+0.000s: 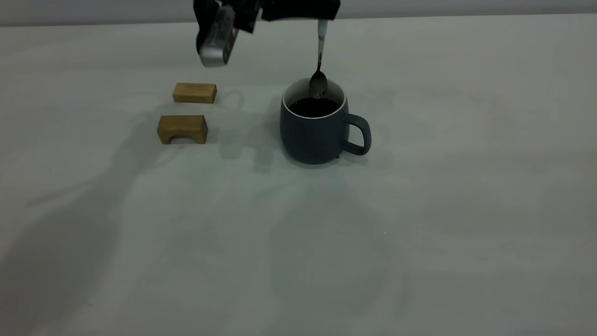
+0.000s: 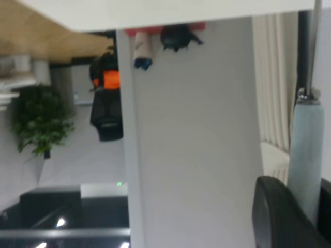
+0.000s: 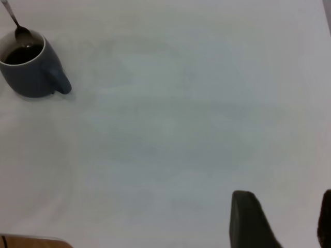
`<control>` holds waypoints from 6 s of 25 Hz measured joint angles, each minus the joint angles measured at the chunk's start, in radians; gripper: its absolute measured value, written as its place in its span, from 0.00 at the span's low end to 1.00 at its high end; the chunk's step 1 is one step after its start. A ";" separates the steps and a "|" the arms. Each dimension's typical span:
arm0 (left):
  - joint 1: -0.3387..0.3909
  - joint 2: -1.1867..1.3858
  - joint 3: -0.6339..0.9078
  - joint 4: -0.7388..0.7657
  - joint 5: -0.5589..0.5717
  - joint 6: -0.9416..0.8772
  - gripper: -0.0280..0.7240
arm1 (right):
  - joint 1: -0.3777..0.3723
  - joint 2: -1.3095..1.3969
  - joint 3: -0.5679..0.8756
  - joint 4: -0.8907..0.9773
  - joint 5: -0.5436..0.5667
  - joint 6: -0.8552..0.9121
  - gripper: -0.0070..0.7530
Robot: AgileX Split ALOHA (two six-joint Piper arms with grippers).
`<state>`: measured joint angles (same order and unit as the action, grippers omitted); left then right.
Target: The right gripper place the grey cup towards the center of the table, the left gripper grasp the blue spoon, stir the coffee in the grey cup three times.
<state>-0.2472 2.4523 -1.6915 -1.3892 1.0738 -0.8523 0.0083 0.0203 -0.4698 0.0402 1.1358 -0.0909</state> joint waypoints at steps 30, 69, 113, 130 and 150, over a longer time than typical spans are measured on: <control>-0.040 0.084 -0.002 0.042 0.038 -0.061 0.22 | 0.000 0.000 0.000 0.000 0.000 0.000 0.48; 0.017 0.081 -0.005 0.070 -0.103 0.075 0.22 | 0.000 0.000 0.000 0.000 0.000 0.000 0.48; -0.050 0.081 -0.009 0.162 0.051 -0.078 0.22 | 0.000 -0.001 0.000 0.000 0.000 0.000 0.48; 0.005 0.081 -0.010 0.202 0.034 -0.117 0.24 | 0.000 -0.001 0.000 0.000 0.000 0.000 0.48; 0.006 -0.131 -0.196 0.792 0.093 -0.171 0.75 | 0.000 -0.001 0.000 0.000 0.000 0.000 0.48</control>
<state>-0.2414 2.3214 -1.8870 -0.5973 1.1673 -1.0229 0.0083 0.0190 -0.4698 0.0402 1.1358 -0.0909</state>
